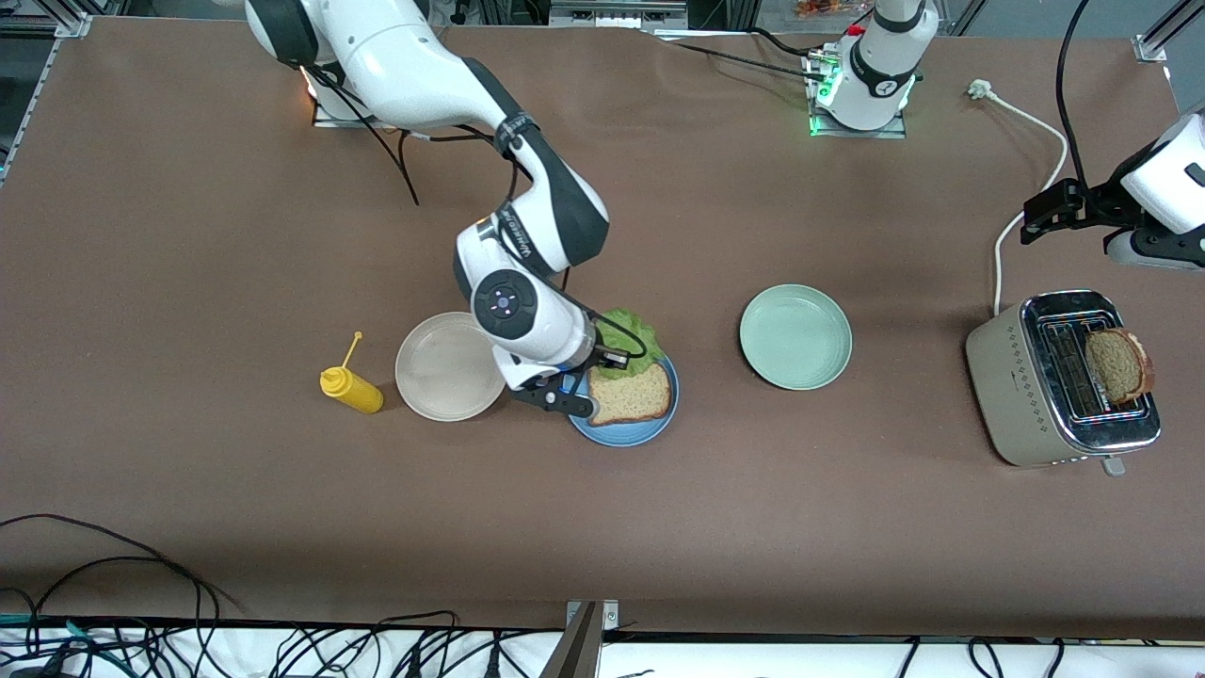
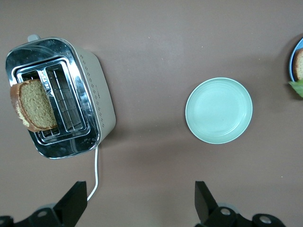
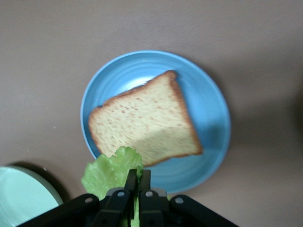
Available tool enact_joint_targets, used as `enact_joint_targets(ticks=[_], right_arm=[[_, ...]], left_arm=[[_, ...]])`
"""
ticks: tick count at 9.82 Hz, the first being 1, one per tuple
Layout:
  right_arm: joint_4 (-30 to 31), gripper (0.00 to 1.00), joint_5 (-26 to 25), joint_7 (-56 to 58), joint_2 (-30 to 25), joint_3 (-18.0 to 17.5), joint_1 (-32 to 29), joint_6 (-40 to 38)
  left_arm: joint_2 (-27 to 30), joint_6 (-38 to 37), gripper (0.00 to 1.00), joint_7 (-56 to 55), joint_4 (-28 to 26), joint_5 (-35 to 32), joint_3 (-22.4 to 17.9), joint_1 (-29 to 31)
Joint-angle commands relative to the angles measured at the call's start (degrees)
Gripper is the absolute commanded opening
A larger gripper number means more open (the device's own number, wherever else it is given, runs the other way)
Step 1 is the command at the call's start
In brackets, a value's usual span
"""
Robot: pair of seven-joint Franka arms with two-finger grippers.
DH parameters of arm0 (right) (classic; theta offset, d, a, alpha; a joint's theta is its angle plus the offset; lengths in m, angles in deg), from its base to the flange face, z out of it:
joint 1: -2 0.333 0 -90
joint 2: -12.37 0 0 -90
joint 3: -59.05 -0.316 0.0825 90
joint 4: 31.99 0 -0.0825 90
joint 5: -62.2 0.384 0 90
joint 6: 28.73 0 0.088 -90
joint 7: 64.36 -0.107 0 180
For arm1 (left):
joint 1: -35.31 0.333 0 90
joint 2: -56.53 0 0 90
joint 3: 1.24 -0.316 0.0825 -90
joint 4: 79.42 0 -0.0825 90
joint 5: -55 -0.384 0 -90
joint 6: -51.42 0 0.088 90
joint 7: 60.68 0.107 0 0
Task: Make sandwich in blue plate with both arms
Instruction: 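Lower the lettuce onto the bread and open the right gripper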
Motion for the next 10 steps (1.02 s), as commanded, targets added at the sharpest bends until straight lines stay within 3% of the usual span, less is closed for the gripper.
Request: enact_joint_targets(ticks=[1,6,10], right_arm=[[-5.50,0.00,2.11,-3.17,4.25,1.18,0.04,2.46],[-3.84,0.00,2.11,12.19,4.52,0.74,-3.57,4.12],[-0.32,0.00,2.11,13.54,5.31,0.57,-2.96,9.04]], left_arm=[[0.33,0.78,1.00,1.34,-0.33,0.10,-0.22,-0.04],[0.24,0.78,1.00,1.34,-0.33,0.10,-0.13,-0.22],[-0.03,0.86,1.00,0.99,-0.42,0.10,0.05,-0.57]])
